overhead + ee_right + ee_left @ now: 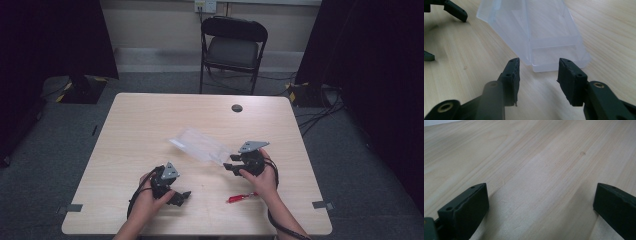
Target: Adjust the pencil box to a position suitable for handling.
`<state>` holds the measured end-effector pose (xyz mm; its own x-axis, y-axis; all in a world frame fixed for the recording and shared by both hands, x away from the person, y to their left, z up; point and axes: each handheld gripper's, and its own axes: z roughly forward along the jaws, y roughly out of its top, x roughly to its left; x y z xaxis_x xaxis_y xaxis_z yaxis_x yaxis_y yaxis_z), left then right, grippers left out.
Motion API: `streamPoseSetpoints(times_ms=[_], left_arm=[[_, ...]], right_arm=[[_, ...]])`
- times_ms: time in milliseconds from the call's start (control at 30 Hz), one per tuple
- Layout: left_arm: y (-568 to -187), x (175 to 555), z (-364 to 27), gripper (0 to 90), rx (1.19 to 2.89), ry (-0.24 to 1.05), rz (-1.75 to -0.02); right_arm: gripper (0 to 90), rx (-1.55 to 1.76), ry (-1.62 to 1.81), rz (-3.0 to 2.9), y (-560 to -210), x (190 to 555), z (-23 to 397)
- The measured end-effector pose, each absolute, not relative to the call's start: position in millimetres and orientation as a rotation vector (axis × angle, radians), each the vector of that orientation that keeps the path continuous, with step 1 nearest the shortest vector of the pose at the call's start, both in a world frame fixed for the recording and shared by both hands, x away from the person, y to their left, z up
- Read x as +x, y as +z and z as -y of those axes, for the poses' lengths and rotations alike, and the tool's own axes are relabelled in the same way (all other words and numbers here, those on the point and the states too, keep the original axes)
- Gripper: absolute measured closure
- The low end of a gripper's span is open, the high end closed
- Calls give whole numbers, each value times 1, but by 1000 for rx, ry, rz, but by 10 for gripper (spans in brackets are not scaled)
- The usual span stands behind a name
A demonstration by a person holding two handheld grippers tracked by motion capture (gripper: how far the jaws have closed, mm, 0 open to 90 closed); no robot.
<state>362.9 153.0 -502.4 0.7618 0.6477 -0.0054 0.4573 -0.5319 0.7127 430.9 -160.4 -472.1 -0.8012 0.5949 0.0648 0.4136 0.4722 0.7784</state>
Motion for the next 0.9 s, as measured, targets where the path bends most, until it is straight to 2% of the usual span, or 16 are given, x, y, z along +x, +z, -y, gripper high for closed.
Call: streamPoseSetpoints(times_ms=[333, 533, 667, 733, 900], left_arm=[[-502, 363, -153, 0, 2227, 338, -821], [-502, 363, -153, 0, 2228, 337, -821], [-502, 363, -153, 0, 2229, 337, -820], [-502, 363, -153, 0, 2229, 337, -821], [-502, 363, -153, 0, 2229, 338, -820]], right_arm=[[564, 814, 1253, -2534, -470, 429, 144], [619, 774, 1287, -2563, -469, 426, 131], [608, 745, 1334, -2585, -469, 422, 122], [571, 724, 1342, -2596, -468, 418, 118], [528, 762, 1353, -2554, -463, 420, 131]])
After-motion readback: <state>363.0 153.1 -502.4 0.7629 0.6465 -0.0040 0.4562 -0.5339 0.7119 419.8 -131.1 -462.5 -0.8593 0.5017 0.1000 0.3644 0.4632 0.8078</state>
